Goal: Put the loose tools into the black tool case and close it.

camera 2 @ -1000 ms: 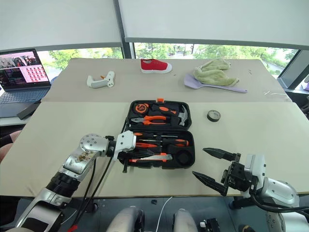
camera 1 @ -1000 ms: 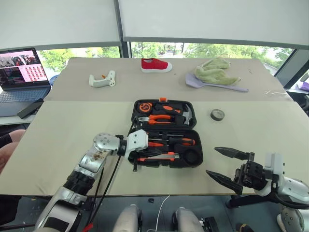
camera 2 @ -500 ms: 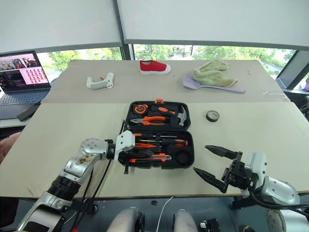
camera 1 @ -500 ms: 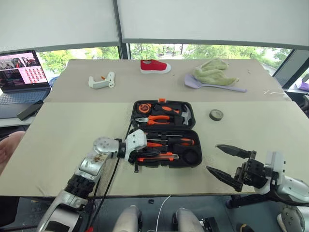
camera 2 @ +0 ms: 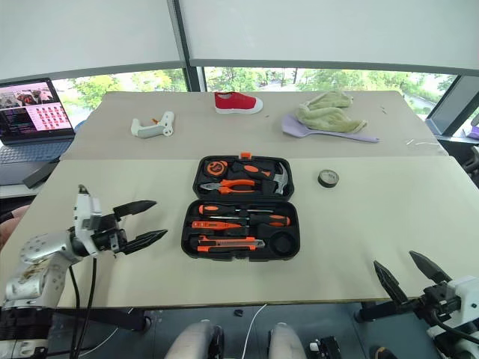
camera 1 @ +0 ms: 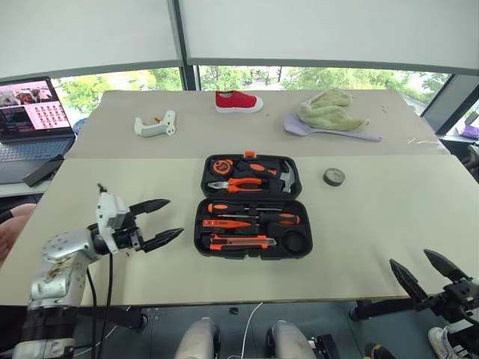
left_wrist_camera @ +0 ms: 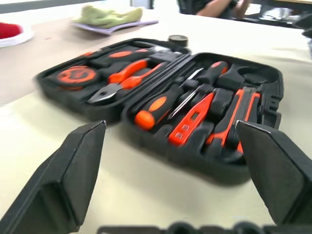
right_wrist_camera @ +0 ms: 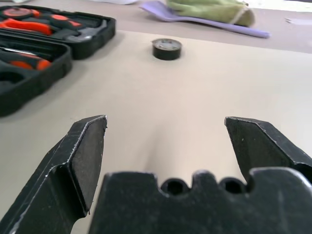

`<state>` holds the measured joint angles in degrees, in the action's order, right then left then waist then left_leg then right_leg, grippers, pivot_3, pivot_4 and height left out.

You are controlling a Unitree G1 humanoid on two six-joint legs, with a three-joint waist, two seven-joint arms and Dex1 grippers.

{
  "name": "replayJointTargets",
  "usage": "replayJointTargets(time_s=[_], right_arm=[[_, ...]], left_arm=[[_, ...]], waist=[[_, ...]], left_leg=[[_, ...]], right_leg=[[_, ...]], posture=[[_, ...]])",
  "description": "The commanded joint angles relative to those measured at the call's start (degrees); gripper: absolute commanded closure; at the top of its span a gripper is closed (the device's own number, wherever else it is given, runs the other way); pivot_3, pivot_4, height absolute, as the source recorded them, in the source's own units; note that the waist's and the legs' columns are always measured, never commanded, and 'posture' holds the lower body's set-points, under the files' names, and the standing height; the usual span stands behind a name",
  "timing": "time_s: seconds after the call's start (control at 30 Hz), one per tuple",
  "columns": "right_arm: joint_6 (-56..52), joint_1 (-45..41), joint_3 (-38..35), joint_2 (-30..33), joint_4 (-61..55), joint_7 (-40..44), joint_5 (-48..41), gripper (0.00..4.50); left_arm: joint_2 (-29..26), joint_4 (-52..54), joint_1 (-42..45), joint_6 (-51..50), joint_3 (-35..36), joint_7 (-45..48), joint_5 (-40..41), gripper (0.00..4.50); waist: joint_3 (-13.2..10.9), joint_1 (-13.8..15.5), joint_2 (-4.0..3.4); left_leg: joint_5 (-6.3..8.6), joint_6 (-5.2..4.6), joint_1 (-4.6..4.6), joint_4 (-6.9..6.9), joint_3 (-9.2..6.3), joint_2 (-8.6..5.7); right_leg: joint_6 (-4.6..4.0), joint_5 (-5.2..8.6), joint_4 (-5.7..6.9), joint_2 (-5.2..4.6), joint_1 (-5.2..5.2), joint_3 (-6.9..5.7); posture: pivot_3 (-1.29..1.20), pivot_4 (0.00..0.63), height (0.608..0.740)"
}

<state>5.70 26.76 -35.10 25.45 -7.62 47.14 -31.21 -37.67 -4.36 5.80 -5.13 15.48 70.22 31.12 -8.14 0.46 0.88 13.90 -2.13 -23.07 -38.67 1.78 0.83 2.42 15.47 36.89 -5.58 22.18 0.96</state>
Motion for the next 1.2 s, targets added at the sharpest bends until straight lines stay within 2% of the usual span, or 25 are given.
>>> replayJointTargets(time_s=[0.03, 0.2, 0.33, 0.5, 0.7, 0.83, 1.0, 1.2], right_arm=[[0.0, -3.55, -0.56, 1.81, -2.37, -1.27, -1.45, 0.0], [-5.19, -12.2, 2.41, 8.15, -1.14, -1.21, -1.04, 0.0], [-15.0, -27.42, 9.56, 18.31, 4.68, 0.45, 0.69, 0.0], [-26.25, -50.64, 26.33, 25.66, 19.12, -0.14, 13.71, 0.0], [-33.15, -66.89, 38.97, 24.15, 31.77, 3.41, 22.59, 0.0], [-28.64, -72.92, 43.82, 20.93, 40.12, 3.87, 27.87, 0.0], [-22.36, -78.05, 45.95, 16.24, 50.72, 1.64, 32.45, 0.0], [-21.69, -82.94, 45.83, 12.79, 59.54, 2.05, 34.69, 0.0]], left_arm=[[0.46, 3.34, -0.58, -0.05, 2.71, -2.06, 2.48, 0.1], [1.5, 5.26, -0.81, -0.82, 2.68, -4.11, 3.09, 0.1], [1.97, 5.56, -0.6, -0.99, 2.0, -4.65, 3.05, 0.1], [4.43, 6.68, 1.42, -1.4, 0.57, -6.53, 3.83, 0.1], [5.72, 7.34, 2.43, -1.52, -1.37, -7.55, 3.28, 0.1], [6.43, 8.09, 1.61, -1.25, -2.39, -8.07, 2.93, 0.1], [6.89, 7.87, 1.5, -0.8, -3.37, -8.37, 2.62, 0.1], [7.17, 6.17, 2.77, -0.36, -4.43, -7.9, 2.05, 0.1]], waist=[[0.0, 0.0, 0.0], [-0.01, -0.14, -0.01], [-0.05, -0.78, -0.05], [-0.11, -0.91, -0.02], [-0.13, -0.64, 0.01], [-0.13, -0.79, 0.0], [-0.14, -1.15, 0.0], [-0.16, -1.24, -0.02]], left_leg=[[0.0, 0.0, -0.01, 0.01, 0.0, 0.01], [0.0, 0.0, -0.02, 0.01, 0.01, 0.0], [0.0, -0.01, -0.02, 0.03, 0.05, -0.01], [-0.01, -0.02, -0.11, 0.05, 0.07, 0.01], [0.0, -0.02, -0.31, 0.07, 0.07, -0.01], [0.0, -0.03, -0.43, 0.07, 0.11, -0.03], [0.0, -0.02, -0.43, 0.08, 0.11, -0.03], [0.0, -0.02, -0.46, 0.08, 0.13, -0.03]], right_leg=[[-0.01, 0.0, 0.0, -0.05, 0.02, 0.0], [-0.02, -0.01, -0.01, -0.39, 0.03, -0.02], [-0.05, -0.03, 0.0, -0.07, 0.06, -0.03], [-0.07, -0.04, -0.08, 0.15, 0.11, -0.09], [-0.07, -0.04, -0.15, 0.2, 0.25, -0.09], [-0.03, -0.06, -0.18, 0.17, 0.35, -0.08], [-0.02, -0.07, -0.13, 0.19, 0.4, -0.08], [-0.02, -0.07, -0.08, 0.19, 0.46, -0.07]], posture=[[0.0, 0.15, 0.74], [0.0, 0.15, 0.74], [0.0, 0.15, 0.74], [0.0, 0.15, 0.74], [0.0, 0.15, 0.74], [0.0, 0.15, 0.74], [0.0, 0.15, 0.74], [0.0, 0.15, 0.74]])
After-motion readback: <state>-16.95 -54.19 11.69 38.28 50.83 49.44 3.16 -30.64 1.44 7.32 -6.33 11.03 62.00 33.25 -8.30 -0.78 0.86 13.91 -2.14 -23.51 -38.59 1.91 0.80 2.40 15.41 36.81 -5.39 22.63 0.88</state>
